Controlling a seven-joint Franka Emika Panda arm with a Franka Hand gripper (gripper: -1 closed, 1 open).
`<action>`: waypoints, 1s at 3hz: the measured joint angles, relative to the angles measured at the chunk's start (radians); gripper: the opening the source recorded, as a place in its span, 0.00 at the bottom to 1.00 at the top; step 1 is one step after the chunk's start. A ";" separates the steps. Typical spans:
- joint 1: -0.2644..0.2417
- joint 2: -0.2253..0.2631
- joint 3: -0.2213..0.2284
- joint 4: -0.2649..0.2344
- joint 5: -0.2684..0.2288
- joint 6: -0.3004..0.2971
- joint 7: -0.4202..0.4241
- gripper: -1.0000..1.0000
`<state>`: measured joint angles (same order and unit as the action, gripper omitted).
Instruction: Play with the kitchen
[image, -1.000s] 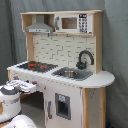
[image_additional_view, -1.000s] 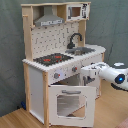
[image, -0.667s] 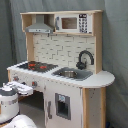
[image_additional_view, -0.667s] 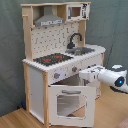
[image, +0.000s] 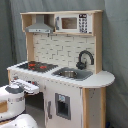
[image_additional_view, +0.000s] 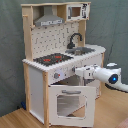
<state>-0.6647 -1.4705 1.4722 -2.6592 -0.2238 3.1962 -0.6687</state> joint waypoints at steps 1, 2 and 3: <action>-0.066 0.000 0.022 0.041 0.000 0.059 -0.002 1.00; -0.129 0.000 0.047 0.089 -0.001 0.114 -0.013 1.00; -0.141 0.000 0.047 0.092 -0.001 0.138 -0.013 1.00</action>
<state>-0.8057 -1.4708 1.5192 -2.5674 -0.2244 3.3338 -0.6813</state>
